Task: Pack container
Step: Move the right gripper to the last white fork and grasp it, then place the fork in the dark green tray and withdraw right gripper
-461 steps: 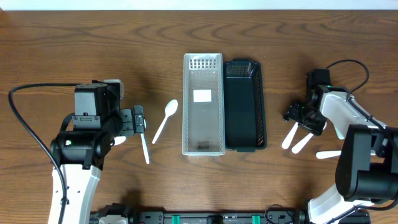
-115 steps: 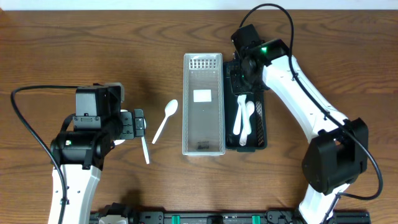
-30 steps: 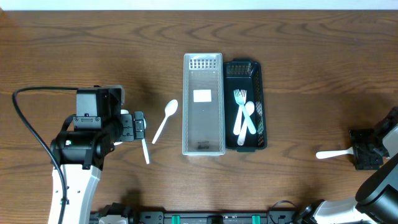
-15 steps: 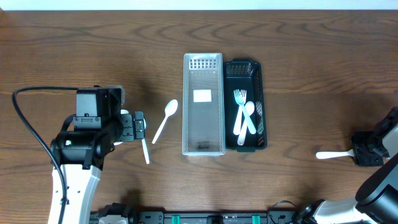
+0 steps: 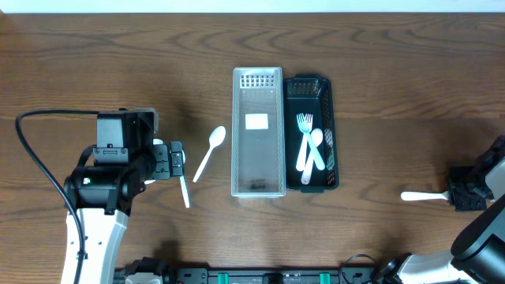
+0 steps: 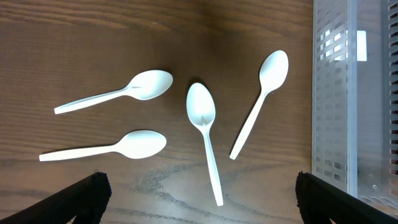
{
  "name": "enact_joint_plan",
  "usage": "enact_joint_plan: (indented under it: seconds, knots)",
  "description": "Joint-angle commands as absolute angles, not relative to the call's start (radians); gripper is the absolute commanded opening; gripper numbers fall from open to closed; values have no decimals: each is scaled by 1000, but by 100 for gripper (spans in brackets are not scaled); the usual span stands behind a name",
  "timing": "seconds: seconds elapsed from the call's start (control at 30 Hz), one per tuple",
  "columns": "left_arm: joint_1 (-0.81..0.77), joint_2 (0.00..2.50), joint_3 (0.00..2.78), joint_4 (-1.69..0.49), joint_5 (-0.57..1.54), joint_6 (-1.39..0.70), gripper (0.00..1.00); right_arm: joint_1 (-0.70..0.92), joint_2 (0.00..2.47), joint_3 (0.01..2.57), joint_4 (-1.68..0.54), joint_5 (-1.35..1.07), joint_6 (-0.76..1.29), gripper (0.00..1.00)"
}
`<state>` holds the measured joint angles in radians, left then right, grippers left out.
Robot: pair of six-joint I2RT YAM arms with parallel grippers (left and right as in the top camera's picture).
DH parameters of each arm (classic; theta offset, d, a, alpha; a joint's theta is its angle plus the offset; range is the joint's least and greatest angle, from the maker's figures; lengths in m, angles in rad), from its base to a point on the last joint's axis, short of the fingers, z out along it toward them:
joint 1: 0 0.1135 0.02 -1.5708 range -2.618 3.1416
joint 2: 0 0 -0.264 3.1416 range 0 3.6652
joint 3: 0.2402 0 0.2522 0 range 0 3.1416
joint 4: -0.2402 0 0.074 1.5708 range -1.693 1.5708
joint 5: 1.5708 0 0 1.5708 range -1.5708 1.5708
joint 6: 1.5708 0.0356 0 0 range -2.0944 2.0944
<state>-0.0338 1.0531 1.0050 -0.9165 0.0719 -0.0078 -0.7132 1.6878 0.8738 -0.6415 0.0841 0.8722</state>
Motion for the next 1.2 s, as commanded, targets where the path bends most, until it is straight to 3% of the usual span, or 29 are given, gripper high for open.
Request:
enact_joint_plan:
  seconds: [0.0,0.3,0.6,0.83,1.17]
  knots:
    - [-33,1055,1021,-919,72,-21,97,-712,1689,862,-642,77,873,1]
    - [-33,1055,1021,-920,72,-22,97,-579,1612,971,-717,-9,747,2]
    - [-33,1055,1021,-920,72,-22,97,-154,1481,1308,-861,-54,463,1]
    - [-33,1055,1021,-920,72,-22,97,199,1499,1397,-863,-47,433,1]
    - [-33,1055,1021,-920,72,-22,97,407,1724,1397,-868,3,433,7]
